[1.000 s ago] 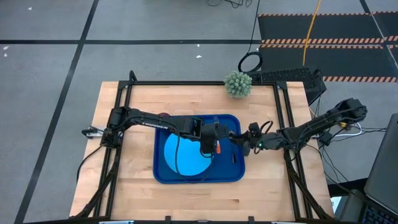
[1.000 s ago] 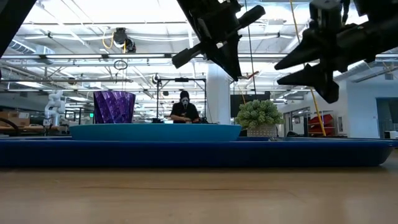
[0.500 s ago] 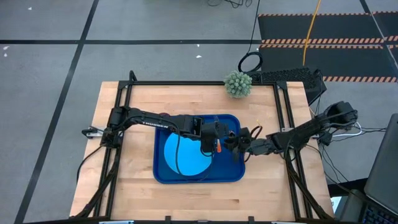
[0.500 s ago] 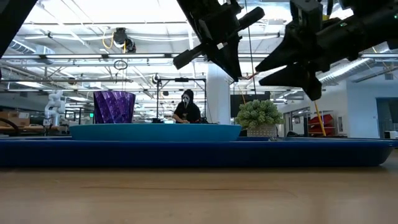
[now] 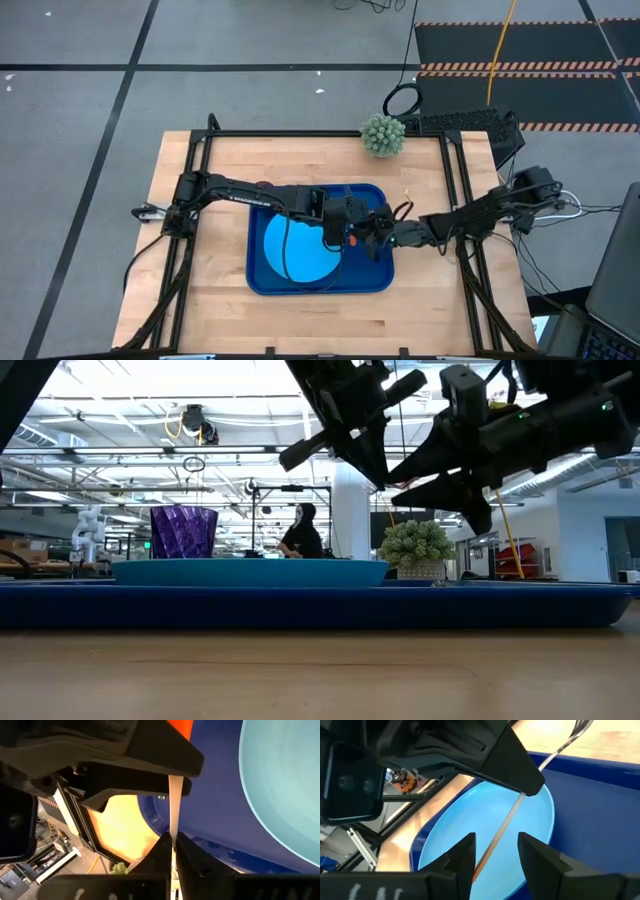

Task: Pick and place plate/cup/fork/spoon on tray
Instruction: Put the orange fork in the middle of the light blue plate and black spoon on the dark blue tray

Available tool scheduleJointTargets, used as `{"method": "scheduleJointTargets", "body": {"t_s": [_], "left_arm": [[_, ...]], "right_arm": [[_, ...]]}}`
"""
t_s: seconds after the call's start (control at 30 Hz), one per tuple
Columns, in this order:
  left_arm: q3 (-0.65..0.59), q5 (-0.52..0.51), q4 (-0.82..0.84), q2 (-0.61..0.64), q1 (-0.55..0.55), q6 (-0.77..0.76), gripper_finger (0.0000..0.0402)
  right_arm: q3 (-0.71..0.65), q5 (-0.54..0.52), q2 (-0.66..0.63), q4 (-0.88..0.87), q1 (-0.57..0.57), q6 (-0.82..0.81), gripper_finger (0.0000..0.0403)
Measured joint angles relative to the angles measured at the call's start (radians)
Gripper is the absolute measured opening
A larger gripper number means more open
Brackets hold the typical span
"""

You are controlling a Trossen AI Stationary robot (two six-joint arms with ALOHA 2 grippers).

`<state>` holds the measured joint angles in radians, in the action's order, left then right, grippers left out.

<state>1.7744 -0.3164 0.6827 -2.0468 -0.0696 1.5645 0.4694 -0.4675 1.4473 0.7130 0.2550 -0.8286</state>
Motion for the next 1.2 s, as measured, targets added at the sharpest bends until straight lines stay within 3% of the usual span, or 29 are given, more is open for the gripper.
{"method": "scheduleJointTargets", "body": {"t_s": [0.13,0.33,0.5,0.93,1.2], "left_arm": [[0.000,-0.002,-0.001,0.000,0.000,-0.005,0.0005],[0.000,-0.007,0.010,0.004,0.000,-0.014,0.0008],[0.000,-0.007,0.008,0.005,0.000,-0.024,0.0006],[-0.001,-0.017,-0.031,0.013,-0.017,-0.044,0.0081],[0.000,-0.097,-0.036,0.127,-0.018,-0.125,0.0098]], "right_arm": [[0.000,-0.001,0.023,0.024,-0.015,0.042,0.0116],[-0.003,-0.008,0.015,0.001,-0.019,0.123,0.0012],[-0.003,-0.007,0.002,-0.027,-0.021,0.137,0.0003],[0.000,-0.001,-0.001,-0.041,-0.036,0.141,0.0000],[-0.001,-0.004,-0.001,-0.137,-0.042,0.067,0.0000]]}}
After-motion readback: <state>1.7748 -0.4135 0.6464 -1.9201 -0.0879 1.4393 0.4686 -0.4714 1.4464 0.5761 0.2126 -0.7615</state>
